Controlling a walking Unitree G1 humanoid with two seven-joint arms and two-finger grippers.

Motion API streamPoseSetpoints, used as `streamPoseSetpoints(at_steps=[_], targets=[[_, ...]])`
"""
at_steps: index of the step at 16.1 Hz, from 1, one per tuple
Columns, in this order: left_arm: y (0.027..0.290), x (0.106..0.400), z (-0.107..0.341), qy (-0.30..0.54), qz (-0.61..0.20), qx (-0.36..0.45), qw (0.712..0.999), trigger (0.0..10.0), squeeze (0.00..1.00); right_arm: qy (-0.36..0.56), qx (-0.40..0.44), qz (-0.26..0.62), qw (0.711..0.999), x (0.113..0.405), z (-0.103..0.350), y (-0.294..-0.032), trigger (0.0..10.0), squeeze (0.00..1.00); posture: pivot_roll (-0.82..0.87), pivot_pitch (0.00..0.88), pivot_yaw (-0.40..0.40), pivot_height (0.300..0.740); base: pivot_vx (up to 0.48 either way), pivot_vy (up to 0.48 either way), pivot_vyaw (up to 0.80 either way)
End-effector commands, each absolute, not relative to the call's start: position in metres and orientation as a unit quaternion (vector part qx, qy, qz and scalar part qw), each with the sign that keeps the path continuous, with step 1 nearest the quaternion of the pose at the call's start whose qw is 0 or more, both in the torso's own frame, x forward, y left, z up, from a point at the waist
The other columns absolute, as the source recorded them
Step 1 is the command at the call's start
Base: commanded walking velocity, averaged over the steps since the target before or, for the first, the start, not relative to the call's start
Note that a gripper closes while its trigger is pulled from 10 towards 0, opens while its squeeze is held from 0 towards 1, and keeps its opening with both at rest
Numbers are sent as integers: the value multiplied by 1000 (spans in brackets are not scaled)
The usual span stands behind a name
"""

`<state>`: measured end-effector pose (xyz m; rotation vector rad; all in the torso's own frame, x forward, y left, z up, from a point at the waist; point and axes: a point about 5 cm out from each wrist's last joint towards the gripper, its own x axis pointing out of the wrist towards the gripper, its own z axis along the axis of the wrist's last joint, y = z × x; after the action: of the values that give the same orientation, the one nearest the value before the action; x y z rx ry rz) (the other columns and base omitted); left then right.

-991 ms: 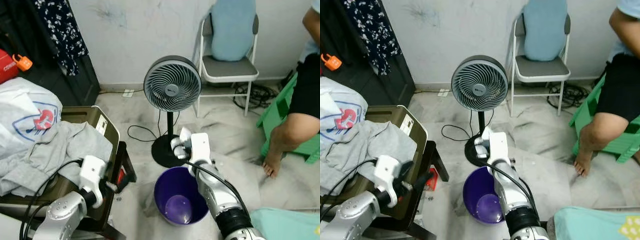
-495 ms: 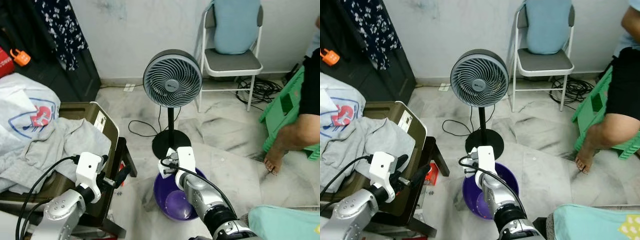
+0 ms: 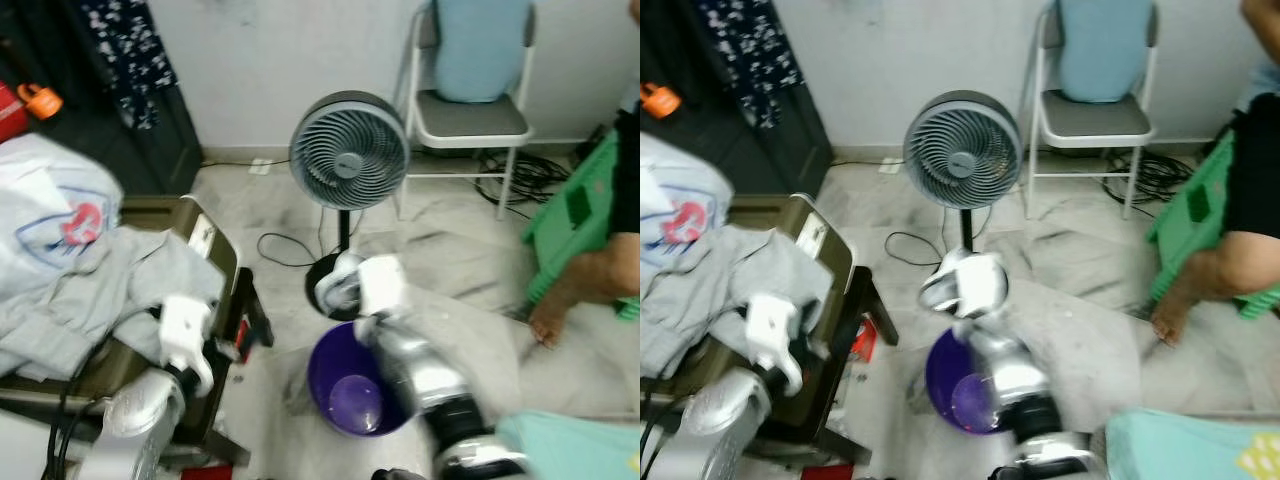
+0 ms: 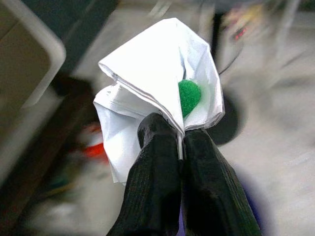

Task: Clean up the room

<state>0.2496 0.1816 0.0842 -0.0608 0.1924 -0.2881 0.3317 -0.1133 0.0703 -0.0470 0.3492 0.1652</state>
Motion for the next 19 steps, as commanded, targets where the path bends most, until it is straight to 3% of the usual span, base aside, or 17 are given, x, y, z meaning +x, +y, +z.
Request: streamPoseSetpoints(at_steps=[1,4,11,19], targets=[[196,253,83,94,-97,-30,990,10000,0,165,-27,52,984,333,74,-133,10000,0,-171,95,57,740,0,0,0],[192,272,86,76,-89,-35,992,10000,0,174,-26,13,984,330,75,-162,10000,0,-196,80,66,740,0,0,0],[188,275,82,68,-104,-42,991,10000,0,231,25,59,971,295,57,-119,10000,0,-187,41,74,740,0,0,0],[185,284,82,59,-107,-41,992,10000,0,292,56,54,953,288,49,-117,10000,0,-203,33,85,740,0,0,0]])
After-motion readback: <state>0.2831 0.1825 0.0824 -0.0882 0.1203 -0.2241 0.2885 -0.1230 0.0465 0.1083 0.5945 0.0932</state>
